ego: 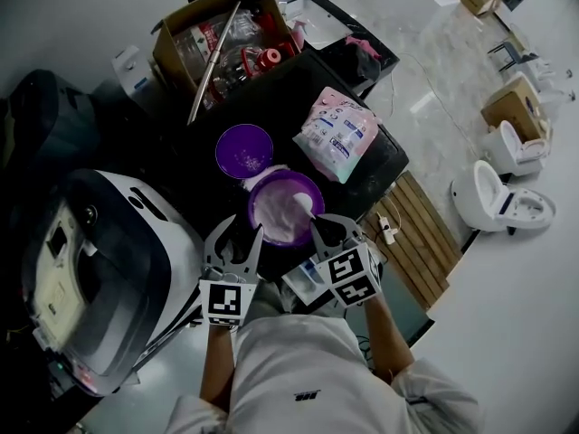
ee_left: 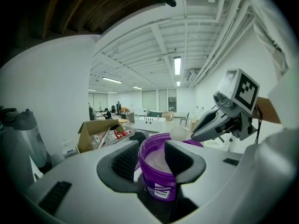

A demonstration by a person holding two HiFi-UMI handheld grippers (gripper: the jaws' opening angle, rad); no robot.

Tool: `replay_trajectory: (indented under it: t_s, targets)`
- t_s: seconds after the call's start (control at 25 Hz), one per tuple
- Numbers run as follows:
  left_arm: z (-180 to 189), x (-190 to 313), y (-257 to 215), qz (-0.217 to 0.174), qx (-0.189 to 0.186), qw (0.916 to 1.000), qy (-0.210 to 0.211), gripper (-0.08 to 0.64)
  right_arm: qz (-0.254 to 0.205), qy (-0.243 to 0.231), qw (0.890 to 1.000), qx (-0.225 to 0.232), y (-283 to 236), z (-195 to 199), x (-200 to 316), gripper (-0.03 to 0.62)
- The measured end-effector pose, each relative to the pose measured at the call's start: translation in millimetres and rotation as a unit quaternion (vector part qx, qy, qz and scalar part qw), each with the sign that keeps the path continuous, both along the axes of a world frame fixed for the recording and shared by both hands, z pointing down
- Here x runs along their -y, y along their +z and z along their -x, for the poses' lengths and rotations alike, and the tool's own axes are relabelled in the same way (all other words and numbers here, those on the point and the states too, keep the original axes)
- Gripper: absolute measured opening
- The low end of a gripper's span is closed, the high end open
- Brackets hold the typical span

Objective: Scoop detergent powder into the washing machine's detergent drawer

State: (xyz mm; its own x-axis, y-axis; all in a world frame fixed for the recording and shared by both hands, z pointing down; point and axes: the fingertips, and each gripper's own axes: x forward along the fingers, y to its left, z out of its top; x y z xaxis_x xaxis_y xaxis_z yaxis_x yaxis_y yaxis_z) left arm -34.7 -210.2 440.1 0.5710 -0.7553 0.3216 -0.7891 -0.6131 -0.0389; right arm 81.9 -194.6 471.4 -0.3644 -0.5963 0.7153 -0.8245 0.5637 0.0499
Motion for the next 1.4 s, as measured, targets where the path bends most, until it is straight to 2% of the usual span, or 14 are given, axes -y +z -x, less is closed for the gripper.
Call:
replay_trajectory:
  t_s: [0.24,0.44,0.72,1.28,1.4]
  targets:
    - [9.1,15.4,0.8,-0.008,-0.003,0.9999,0.012,0.187,0.029,-0.002,0.999,-0.022,6.8,13.6,16.3,0.008]
    - [13.0,29.8,-4.2,-0.020,-0.032,0.9987,0.035,0.187,0.061,0.009,0.997,-0.037,14.4,24.4,26.9,0.008]
    - [21.7,42.3,1.8,-0.014,-0.047,0.9968,0.063,0.187,0.110,0.015,0.992,-0.059,27.4,37.4,36.4,0.007]
    - [30.3,54.7,6.6,-0.023,-0.046,0.9950,0.086,0.187,0.182,0.000,0.973,-0.143,49.9,42.4,50.2,0.006]
    - [28.9,57.6,9.7,-0.029,-0.032,0.9951,0.089,0.187,0.191,-0.004,0.969,-0.154,52.6,42.8,52.3,0.006]
